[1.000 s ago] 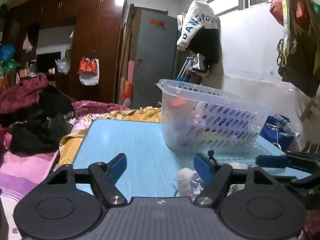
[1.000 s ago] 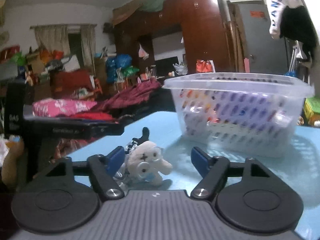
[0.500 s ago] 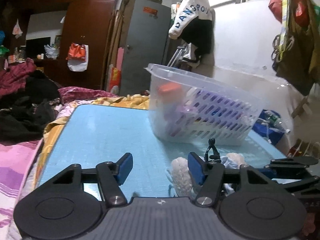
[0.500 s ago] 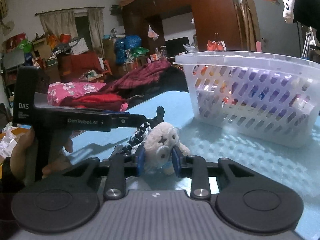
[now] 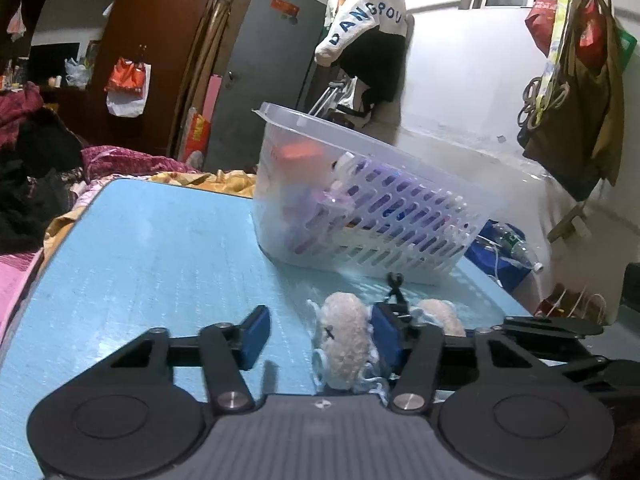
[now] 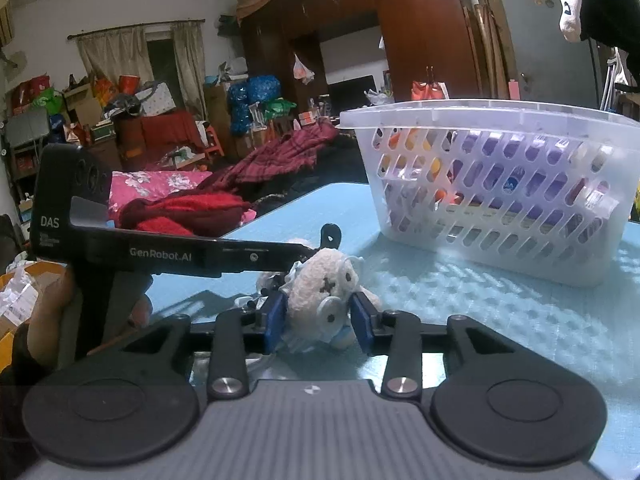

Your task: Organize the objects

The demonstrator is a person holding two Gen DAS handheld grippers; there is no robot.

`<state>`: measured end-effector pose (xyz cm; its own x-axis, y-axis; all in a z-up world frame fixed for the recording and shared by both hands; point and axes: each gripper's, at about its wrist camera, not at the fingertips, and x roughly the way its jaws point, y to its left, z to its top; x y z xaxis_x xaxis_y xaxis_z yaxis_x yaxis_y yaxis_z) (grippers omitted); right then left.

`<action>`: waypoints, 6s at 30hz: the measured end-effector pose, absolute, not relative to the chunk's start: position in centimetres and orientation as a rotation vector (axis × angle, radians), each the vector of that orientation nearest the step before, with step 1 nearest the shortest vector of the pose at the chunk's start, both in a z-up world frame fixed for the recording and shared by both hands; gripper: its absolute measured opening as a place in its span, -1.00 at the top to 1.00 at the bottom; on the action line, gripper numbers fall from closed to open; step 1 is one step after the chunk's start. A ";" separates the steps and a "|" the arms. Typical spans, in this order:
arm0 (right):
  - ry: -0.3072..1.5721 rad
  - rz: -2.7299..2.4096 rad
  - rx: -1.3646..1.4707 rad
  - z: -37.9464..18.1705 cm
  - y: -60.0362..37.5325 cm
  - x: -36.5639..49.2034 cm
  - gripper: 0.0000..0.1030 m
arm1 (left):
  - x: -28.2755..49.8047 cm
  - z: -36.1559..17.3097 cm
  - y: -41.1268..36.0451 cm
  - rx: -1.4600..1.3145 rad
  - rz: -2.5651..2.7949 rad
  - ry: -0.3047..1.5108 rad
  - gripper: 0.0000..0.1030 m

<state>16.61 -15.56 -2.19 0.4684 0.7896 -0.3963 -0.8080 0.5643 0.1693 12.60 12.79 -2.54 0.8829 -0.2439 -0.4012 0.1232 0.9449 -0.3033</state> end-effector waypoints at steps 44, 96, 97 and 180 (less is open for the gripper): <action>0.407 0.731 -0.272 8.5 -8.0 33.2 0.07 | 30.4 11.5 9.7 -0.156 0.071 0.394 -0.13; 0.365 0.714 -0.117 -4.9 -29.0 14.0 0.66 | 6.3 -3.4 1.9 0.076 -0.268 0.360 0.46; 0.361 0.717 -0.114 -4.8 -29.1 13.9 0.68 | 6.1 -3.3 2.0 0.072 -0.269 0.352 0.48; 0.313 0.554 -0.058 10.2 -23.9 24.2 -1.00 | 15.3 12.0 4.6 0.053 -0.035 0.363 -0.93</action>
<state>24.18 -23.91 10.24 0.8045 0.5081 -0.3078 -0.5257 0.8502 0.0294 15.34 4.56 11.99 0.9341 -0.0248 -0.3561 0.0438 0.9980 0.0453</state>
